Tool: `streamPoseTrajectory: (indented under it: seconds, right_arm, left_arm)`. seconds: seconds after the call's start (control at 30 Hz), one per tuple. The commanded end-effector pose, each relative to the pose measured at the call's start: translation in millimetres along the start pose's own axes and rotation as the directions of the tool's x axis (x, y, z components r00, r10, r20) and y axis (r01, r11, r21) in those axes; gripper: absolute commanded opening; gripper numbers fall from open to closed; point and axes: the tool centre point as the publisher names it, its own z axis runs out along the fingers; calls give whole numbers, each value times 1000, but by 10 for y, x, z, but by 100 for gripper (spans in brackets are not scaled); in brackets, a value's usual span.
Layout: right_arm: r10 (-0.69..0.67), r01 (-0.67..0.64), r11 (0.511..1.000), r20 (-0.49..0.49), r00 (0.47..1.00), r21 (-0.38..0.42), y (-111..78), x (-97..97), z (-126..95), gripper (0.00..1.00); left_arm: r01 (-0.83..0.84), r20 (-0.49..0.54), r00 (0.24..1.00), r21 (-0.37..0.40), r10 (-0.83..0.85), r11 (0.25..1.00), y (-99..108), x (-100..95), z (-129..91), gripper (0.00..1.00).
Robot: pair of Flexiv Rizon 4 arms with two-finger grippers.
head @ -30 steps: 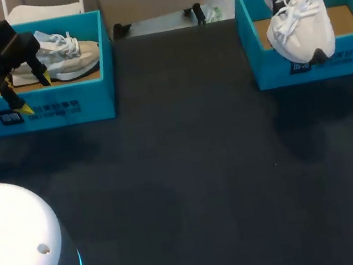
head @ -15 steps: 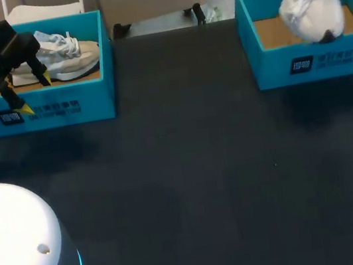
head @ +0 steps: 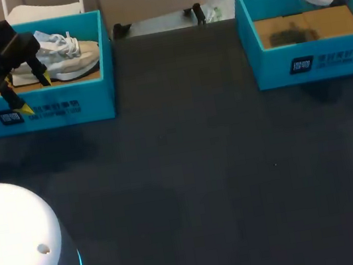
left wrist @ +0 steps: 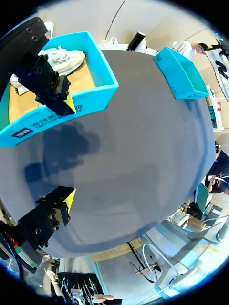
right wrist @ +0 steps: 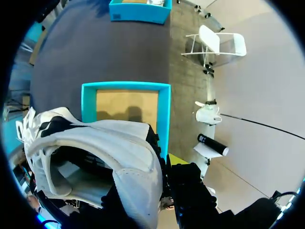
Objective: Take the shoe out of the shoebox, open the shoe tongue, remove and reinsert the insole, then place the shoe into the shoebox
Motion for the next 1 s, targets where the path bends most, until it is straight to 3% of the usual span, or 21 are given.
streamPoseTrajectory:
  seconds: [0.03, 0.13, 0.23, 0.33, 0.57, 0.73, 0.83, 0.9, 1.0]
  right_arm:
    - [-1, 1, 1000, -46, 999, 3, 0, -66, -26, 0]
    - [94, -98, 992, -51, 994, -79, -201, -238, 150, 0]
    - [126, -127, 992, -26, 992, -26, -486, -502, 380, 0]
    - [136, -136, 991, 6, 991, 18, -679, -632, 544, 0]
    - [92, -92, 996, -10, 996, -8, -821, -534, 832, 0]
    - [217, -216, 976, -59, 974, 19, -933, -432, 1009, 0]
    - [365, -362, 931, -74, 928, 46, -1059, -352, 1055, 0]
    - [506, -495, 860, -80, 859, 123, -1203, -250, 1087, 0]
    - [729, -699, 676, -76, 680, 232, -1432, -43, 1074, 0]
  left_arm:
    - [-1, 0, 1000, -3, 1, 1000, 0, 6, -1, 100]
    - [-1, 0, 1000, -3, 1, 1000, 0, 6, -1, 100]
    - [-1, 0, 1000, -3, 1, 1000, 0, 6, -1, 100]
    - [-1, 0, 1000, -3, 1, 1000, 0, 6, -1, 100]
    - [-1, 0, 1000, -3, 1, 1000, 0, 6, -1, 100]
    - [-1, 0, 1000, -3, 1, 1000, 0, 6, -1, 100]
    - [-1, 0, 1000, -3, 1, 1000, 0, 6, -1, 100]
    - [-1, 0, 1000, -3, 1, 1000, 0, 6, -1, 100]
    - [-1, 0, 1000, -3, 1, 1000, 0, 6, -1, 100]
